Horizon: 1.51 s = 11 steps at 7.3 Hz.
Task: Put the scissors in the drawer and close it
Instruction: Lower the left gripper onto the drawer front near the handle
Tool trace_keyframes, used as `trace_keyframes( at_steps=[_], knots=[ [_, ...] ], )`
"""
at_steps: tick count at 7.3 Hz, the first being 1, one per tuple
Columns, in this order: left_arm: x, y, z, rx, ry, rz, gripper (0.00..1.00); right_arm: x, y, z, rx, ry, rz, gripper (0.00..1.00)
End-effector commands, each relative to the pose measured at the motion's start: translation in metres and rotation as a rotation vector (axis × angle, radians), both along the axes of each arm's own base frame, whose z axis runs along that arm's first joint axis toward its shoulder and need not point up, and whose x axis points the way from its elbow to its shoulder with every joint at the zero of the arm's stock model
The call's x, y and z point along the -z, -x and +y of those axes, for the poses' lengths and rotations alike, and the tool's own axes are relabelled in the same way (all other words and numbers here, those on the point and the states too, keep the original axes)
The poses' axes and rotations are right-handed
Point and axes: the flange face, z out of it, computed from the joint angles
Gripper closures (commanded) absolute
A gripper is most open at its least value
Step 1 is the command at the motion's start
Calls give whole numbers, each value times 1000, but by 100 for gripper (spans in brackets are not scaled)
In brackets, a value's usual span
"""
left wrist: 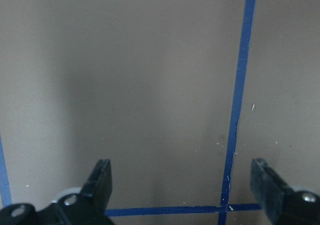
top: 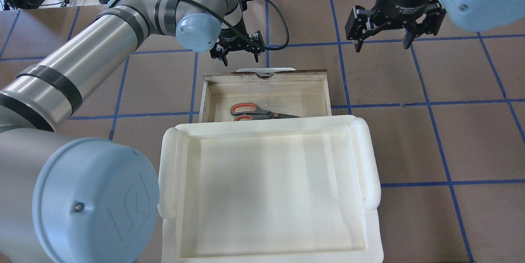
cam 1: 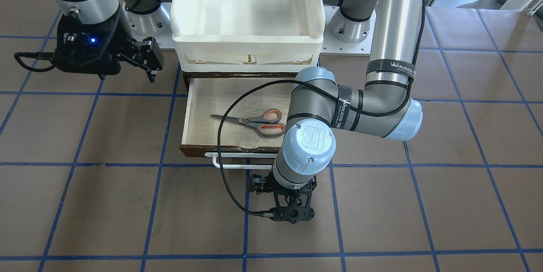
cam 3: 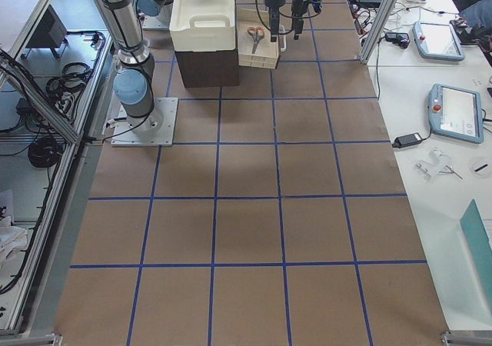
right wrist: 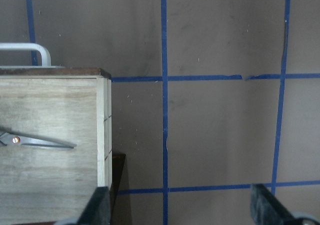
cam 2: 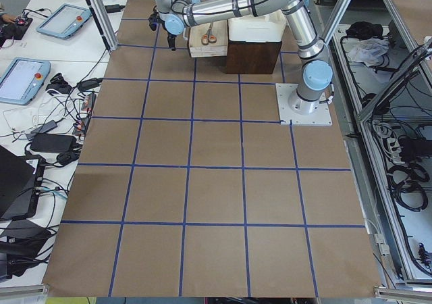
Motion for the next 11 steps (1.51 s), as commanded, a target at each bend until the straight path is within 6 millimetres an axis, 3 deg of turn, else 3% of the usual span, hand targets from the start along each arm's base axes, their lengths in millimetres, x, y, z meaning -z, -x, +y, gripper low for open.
trace_keyframes(
  at_steps=[1,3,5,11],
  knots=[
    [4,2,7,2,-26,1,0,1,2,5,-46,-35,1,0],
    [1,1,18,2,-46,17,0,2,2,5,-43,-40,0,0],
    [9,2,19,4,-61,14,0,2,2,5,-43,-37,0,0],
    [-1,1,31,4,-111,6,0,2,1,5,-39,-33,-2,0]
  ],
)
